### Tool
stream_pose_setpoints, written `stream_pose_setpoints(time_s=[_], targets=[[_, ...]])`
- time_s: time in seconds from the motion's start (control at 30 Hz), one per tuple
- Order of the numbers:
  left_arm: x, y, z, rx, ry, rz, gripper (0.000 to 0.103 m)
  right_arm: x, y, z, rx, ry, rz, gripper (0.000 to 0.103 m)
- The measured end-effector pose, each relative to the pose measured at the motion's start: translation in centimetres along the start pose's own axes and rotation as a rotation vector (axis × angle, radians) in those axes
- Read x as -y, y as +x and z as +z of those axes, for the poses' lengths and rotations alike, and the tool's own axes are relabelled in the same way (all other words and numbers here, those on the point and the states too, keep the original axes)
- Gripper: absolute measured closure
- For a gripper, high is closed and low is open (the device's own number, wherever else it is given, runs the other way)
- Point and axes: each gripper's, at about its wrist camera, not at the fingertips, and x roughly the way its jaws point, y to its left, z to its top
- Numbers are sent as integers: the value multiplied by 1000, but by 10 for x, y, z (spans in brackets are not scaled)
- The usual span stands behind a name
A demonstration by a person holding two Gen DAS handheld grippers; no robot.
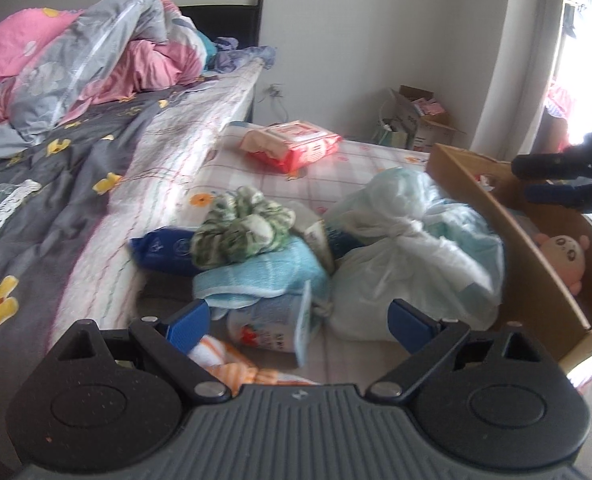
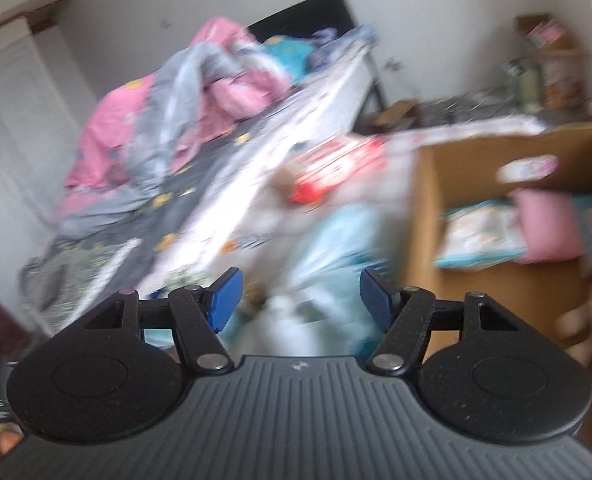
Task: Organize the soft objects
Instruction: 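Reach the right tool back to the pile toward the blue wet-wipes pack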
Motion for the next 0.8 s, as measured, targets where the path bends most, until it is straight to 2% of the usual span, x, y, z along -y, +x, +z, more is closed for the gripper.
stream_pose_setpoints(time_s=[0.1, 0.3, 0.53, 0.7, 0.8], targets=[[-8, 1, -4, -5, -1, 31, 6, -18, 18, -10, -19, 12, 48, 38], [-22, 3, -4, -7, -32, 44, 7, -41, 50, -18, -74, 37, 119, 38], [-34, 6, 1, 8, -64, 44, 7, -69, 62, 5, -89, -30, 167, 38], [-44, 11, 9, 23, -93, 38, 11, -86, 83, 28, -158, -62, 213, 38], [-47, 14, 13, 30, -102, 31, 13, -107, 109, 41, -219, -132, 233, 38]])
